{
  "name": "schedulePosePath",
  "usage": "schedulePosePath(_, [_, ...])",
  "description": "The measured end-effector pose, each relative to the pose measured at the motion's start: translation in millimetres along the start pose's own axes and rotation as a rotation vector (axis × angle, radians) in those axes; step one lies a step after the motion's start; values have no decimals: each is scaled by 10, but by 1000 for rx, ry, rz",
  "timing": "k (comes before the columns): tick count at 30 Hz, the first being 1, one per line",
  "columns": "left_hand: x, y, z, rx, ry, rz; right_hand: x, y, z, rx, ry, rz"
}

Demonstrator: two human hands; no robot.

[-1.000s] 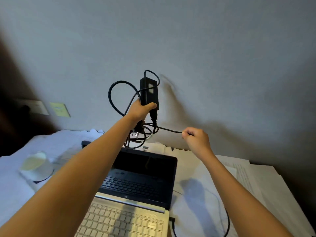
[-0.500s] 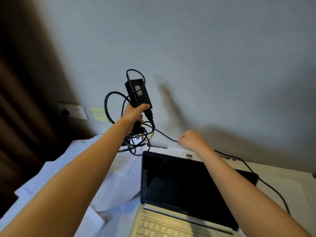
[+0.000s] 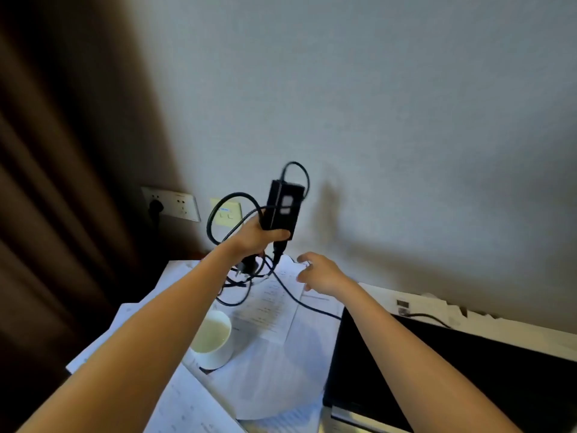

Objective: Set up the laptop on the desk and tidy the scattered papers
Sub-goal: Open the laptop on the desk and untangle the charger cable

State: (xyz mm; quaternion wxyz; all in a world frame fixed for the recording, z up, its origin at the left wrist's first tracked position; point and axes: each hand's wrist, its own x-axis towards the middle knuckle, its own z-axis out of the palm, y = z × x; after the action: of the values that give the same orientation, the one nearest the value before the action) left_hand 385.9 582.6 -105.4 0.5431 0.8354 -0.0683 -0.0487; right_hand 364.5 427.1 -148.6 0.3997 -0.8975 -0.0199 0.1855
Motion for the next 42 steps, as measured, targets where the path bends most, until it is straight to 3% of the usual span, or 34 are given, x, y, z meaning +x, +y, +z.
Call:
schedulePosePath(5, [128,-178,-315,409,-33,-9,235,-22,-22,57,-48,30])
schedulePosePath(11, [237,-534,-639,576,24,-60,462,-208,121,276,-78,43])
schedulePosePath(18, [358,-1074,-901,709,-198,-3,656,-470,626,214,-220,97])
schedulePosePath(20, [402,-1205,-981,744,-265,-22,766,-533,809,205,-90,58])
schedulePosePath(23, [440,-1416,-1123,719,-396,-103,915,-625,928,45,385,-35])
schedulePosePath(25, [456,-1516,-1194,750,-484,-138,1005,-669,920,-201,471,-139])
schedulePosePath(27, [479,-1575,-1220,737,-573,-138,1132,-698,973,-506,294,-254])
schedulePosePath(29, [525,-1629,-1230,749,-639,-133,1297,-714,1103,-625,66,-260])
schedulePosePath(34, [657,-1748,-1266,764,-745,-154,1642,-628,1265,-405,-164,-148])
schedulePosePath(38, [722,-1807,-1346,822,-659,-90,1867,-470,1274,-188,-232,-95])
schedulePosePath(42, [797,-1878,-1574,710,-568,-90,2115,-263,1279,-71,-257,-55])
